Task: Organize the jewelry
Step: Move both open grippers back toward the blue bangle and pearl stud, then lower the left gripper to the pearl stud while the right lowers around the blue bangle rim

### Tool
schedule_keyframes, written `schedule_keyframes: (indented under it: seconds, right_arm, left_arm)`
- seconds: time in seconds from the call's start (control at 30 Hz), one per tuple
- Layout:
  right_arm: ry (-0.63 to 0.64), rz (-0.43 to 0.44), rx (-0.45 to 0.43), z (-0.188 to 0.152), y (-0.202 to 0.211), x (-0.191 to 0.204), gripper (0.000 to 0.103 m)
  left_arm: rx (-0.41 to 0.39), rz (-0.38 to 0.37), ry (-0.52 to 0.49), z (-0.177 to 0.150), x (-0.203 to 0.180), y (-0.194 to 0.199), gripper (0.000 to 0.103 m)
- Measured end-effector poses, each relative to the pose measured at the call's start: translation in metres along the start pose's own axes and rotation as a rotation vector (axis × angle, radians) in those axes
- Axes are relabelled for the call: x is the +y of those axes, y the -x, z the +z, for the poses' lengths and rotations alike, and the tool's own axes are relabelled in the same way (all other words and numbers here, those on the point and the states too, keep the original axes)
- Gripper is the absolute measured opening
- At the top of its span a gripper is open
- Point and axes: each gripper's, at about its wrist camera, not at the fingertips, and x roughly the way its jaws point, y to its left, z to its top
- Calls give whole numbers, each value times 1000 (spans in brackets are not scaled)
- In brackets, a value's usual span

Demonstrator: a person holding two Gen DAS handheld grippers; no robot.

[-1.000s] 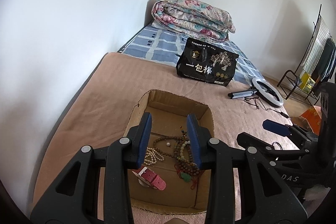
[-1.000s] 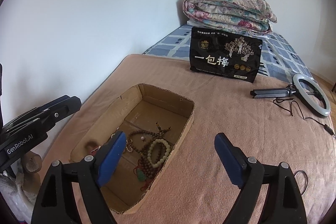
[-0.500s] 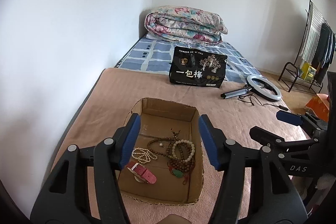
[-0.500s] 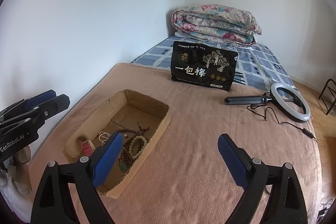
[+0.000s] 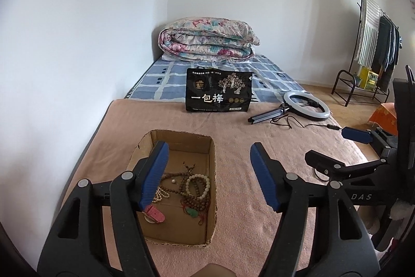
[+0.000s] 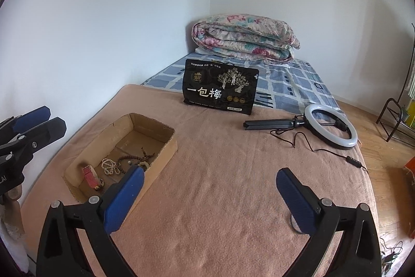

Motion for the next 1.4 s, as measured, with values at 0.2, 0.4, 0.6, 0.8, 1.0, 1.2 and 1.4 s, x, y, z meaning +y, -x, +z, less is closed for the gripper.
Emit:
schedule_keyframes:
  seconds: [0.2,0.4,0.6,0.8,1.0,1.2,1.4]
  right_arm:
    - [-13,-15,-7,-6,11,-21,103]
    - [-22,-38,-16,-17,19,-47,103]
    - [-91,-63,-1,-32,19,-90,103]
    - [-160,-102,39,-49,15,-130,103]
    - [-206,-117,90,-67,6,-160,103]
    - [-237,-108,108,-81,-5,-177,103]
    - [-258,-98,128,-101,-22,-191,103]
  left_arm:
    - [-1,-21,-35,-1,-24,3,67]
    - [23,-49,-77,-10,-47,-3,68]
    - [56,-94,-110,-21,-69,-9,68]
    - [113,-153,-122,-36,-93,-21,68]
    - [163,-201,-177,-55,-115,-27,67]
    - [236,-272,-196,-85,-130,-35,67]
    - [312,-323,-205,-117,-138,-43,56]
